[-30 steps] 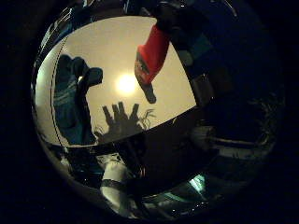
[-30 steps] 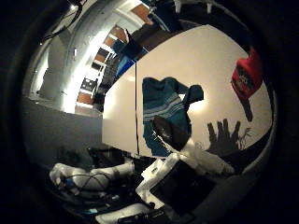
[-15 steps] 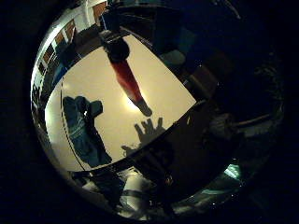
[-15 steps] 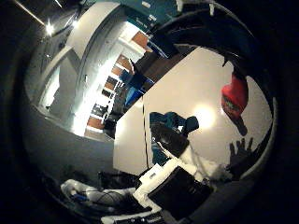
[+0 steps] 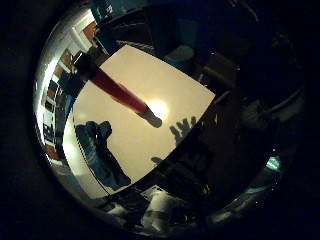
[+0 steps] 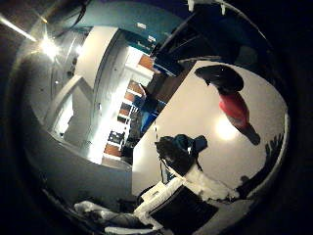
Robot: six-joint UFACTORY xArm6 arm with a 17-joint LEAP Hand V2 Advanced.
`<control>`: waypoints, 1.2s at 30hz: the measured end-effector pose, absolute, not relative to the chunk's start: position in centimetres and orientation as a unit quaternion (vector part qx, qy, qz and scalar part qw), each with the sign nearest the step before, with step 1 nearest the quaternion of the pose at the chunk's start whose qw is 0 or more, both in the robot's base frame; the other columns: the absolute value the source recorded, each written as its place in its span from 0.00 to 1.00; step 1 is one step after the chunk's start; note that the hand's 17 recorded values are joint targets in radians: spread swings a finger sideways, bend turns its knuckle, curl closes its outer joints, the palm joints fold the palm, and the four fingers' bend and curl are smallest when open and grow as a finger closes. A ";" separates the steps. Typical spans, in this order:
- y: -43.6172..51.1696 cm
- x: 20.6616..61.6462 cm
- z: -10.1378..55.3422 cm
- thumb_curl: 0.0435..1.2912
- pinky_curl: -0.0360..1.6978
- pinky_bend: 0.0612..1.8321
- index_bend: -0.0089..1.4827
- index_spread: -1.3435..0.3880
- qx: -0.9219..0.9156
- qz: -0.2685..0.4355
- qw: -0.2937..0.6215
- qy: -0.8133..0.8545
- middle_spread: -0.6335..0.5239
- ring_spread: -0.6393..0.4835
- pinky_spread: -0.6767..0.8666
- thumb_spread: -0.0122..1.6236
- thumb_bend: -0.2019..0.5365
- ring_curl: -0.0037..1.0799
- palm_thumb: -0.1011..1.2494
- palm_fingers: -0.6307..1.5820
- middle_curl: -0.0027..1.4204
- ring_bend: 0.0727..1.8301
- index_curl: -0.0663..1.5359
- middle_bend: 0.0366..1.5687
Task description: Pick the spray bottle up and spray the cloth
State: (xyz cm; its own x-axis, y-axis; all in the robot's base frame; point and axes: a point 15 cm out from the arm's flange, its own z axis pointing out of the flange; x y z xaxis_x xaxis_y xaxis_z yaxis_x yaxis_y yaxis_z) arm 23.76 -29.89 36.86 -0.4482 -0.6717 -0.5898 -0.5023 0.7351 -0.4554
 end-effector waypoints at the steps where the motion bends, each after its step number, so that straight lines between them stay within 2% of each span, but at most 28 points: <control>1: -30.3 23.8 36.7 0.21 0.19 0.25 0.11 0.67 -0.342 -0.108 0.403 0.842 0.71 0.77 0.69 0.66 0.23 0.21 0.46 0.33 0.25 0.22 0.21 0.13; 11: -30.7 24.1 30.4 0.19 0.19 0.24 0.11 0.68 -0.279 -0.049 0.466 0.838 0.75 0.79 0.68 0.63 0.23 0.21 0.38 0.29 0.23 0.18 0.21 0.10; 27: -32.0 25.5 25.0 0.20 0.19 0.22 0.11 0.70 -0.237 0.008 0.502 0.832 0.76 0.80 0.68 0.63 0.24 0.24 0.40 0.30 0.23 0.18 0.21 0.10; 36: -31.0 27.2 22.9 0.20 0.19 0.20 0.11 0.71 -0.241 0.040 0.508 0.826 0.77 0.83 0.68 0.62 0.24 0.23 0.39 0.30 0.23 0.17 0.22 0.10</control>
